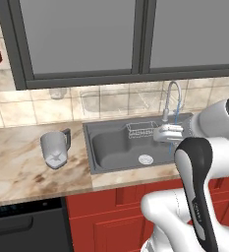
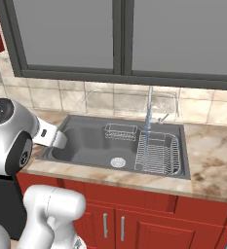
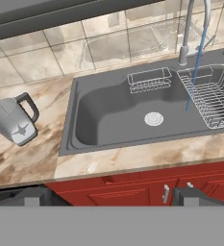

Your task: Turn on the sink faucet and place the jug under the water for a few seconds to fill it up.

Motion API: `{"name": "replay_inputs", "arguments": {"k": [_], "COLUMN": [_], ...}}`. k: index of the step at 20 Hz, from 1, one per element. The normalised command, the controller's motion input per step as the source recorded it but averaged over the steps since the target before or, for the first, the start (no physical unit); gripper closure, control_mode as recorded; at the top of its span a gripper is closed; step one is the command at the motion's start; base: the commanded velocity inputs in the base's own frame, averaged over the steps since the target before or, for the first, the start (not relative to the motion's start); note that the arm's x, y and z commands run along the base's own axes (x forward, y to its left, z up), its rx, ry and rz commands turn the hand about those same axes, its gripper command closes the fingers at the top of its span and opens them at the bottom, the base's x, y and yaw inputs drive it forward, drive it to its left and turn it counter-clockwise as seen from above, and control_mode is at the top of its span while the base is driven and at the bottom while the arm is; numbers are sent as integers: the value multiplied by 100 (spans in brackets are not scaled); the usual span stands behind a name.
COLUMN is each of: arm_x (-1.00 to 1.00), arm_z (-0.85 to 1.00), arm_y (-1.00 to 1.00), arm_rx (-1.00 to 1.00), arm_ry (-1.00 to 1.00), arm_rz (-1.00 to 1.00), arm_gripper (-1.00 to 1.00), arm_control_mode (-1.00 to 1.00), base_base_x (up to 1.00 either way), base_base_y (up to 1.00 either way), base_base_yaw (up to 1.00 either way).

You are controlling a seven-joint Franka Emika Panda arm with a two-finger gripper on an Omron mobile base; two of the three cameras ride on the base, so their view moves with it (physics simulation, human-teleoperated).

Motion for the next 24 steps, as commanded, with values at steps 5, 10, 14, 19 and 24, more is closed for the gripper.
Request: {"name": "replay_inputs", "arguments": {"k": [5, 10, 14, 19, 24], "arm_x": [0, 0, 0, 0, 0], "arm_z": [0, 0, 0, 0, 0], "arm_y": [0, 0, 0, 0, 0], "arm_rx": [0, 0, 0, 0, 0], "arm_ry": [0, 0, 0, 0, 0], "arm_rz": [0, 0, 0, 0, 0], "arm_gripper": [-100, -100, -100, -100, -100], "arm_control_mode": [100, -100, -100, -100, -100], "base_base_x": [0, 0, 0, 0, 0], "base_base_y": [0, 0, 0, 0, 0], "base_base_yaw": [0, 0, 0, 0, 0]}}
